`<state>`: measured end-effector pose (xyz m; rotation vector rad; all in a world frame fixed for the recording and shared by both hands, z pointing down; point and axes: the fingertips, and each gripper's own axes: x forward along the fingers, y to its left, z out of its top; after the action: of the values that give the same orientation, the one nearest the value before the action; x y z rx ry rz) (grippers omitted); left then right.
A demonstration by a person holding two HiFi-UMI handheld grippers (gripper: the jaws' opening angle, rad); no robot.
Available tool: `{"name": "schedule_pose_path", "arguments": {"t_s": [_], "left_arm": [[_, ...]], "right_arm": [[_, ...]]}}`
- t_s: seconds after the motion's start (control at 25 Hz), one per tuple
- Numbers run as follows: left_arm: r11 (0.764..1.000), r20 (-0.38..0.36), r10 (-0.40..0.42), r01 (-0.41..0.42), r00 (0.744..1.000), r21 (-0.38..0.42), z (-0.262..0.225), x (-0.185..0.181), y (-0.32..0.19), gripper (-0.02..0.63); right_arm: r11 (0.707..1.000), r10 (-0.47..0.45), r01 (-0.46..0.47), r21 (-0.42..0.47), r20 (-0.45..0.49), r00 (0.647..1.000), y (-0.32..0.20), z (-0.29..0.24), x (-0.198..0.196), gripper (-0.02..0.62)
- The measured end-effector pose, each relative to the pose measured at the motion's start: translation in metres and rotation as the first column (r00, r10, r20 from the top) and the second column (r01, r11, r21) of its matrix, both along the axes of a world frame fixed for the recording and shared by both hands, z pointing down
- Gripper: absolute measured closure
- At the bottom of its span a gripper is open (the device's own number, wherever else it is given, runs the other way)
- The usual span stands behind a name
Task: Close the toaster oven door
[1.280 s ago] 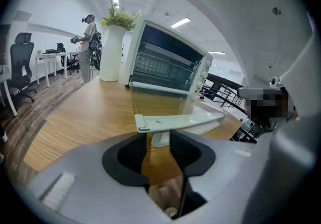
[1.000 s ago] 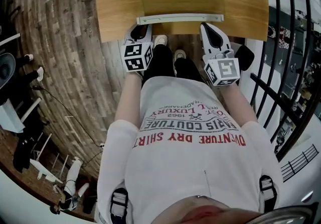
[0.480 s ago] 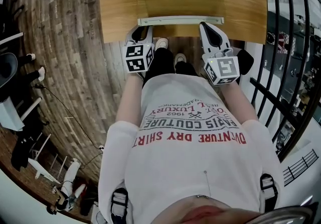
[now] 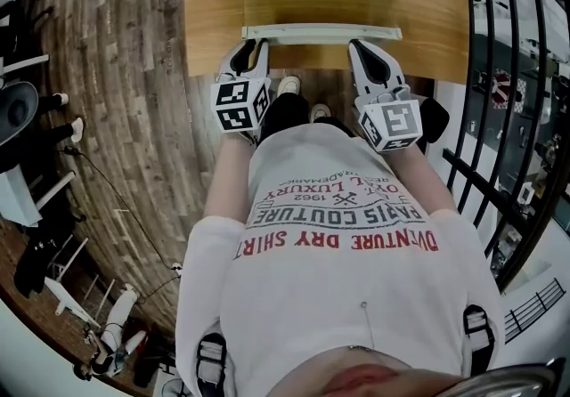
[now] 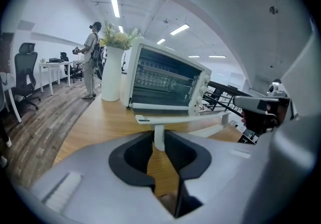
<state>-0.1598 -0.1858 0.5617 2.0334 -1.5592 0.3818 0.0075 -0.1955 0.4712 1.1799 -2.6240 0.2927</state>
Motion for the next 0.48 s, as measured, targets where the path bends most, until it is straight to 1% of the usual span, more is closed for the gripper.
{"name": "schedule_pose_path", "arguments": {"t_s": [0.2,0.48], "left_arm": [[1.0,0.001,-0.011,0.011,1.0,0.029,-0.021,-0.003,-0.002,0.522],[0.995,0.025,-0.004,0.002,1.0,0.103,-0.053,-0.005,-0.017,0.522]], "right_arm": [[0.999,-0.006,0.006,0.031,0.011,1.0,-0.003,-0.018,-0.002,0.591],[0.996,-0.009,0.007,0.094,0.018,1.0,-0.014,-0.042,-0.002,0.591]]}}
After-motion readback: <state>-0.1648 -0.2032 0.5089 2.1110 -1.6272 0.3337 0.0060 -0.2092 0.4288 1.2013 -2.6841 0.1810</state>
